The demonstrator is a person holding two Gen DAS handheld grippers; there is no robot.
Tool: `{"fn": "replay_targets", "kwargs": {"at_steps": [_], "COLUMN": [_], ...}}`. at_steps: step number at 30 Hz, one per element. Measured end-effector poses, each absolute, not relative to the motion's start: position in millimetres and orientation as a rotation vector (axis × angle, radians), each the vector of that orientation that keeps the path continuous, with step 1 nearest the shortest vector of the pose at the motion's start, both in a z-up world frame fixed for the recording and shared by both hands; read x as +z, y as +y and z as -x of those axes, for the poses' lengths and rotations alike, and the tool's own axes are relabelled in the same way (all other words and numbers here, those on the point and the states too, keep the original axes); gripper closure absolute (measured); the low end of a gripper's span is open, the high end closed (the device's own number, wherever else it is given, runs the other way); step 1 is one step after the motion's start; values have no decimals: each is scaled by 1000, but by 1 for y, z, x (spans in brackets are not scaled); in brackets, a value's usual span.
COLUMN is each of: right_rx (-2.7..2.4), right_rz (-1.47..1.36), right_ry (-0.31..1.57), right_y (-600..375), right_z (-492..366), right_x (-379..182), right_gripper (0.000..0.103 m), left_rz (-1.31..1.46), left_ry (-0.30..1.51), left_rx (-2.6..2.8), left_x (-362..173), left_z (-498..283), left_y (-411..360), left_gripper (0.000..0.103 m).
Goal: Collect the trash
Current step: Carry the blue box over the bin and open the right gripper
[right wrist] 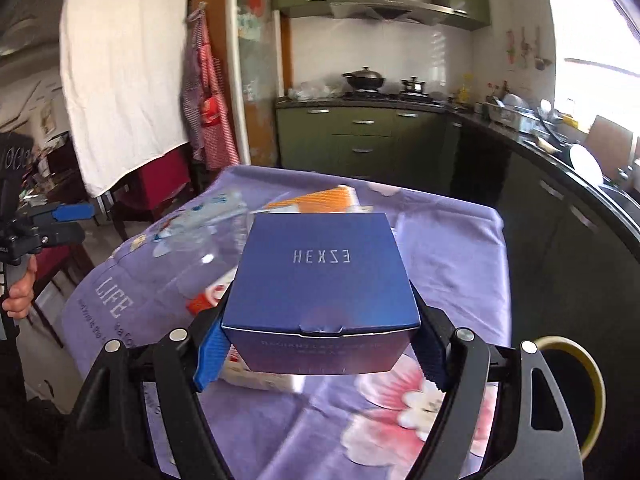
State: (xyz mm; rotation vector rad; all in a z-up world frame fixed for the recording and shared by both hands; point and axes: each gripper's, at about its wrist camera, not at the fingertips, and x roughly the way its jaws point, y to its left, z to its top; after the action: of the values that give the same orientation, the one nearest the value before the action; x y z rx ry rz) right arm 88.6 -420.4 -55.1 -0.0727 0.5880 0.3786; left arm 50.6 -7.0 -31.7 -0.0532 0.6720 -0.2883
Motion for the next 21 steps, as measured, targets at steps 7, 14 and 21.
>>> {"fn": "replay_targets", "kwargs": {"at_steps": [7,14,21], "right_rx": [-8,-158,-223], "right_rz": [-52,-122,-148], "right_ry": [755,897,982], "right_y": [-563,-639,-664], "right_z": [-117,-147,-166], "right_x": [-85,-142,-182], "right_gripper": [27,27,27], "left_rz": [54,51,31], "left_ry": [696,722,739], "left_rx": [-372,-385,-383], "left_x": [-36,-39,-40], "left_z": [-59,-66,-72], "left_y": [-30,-43,-49], "left_gripper": [7,7,7]}}
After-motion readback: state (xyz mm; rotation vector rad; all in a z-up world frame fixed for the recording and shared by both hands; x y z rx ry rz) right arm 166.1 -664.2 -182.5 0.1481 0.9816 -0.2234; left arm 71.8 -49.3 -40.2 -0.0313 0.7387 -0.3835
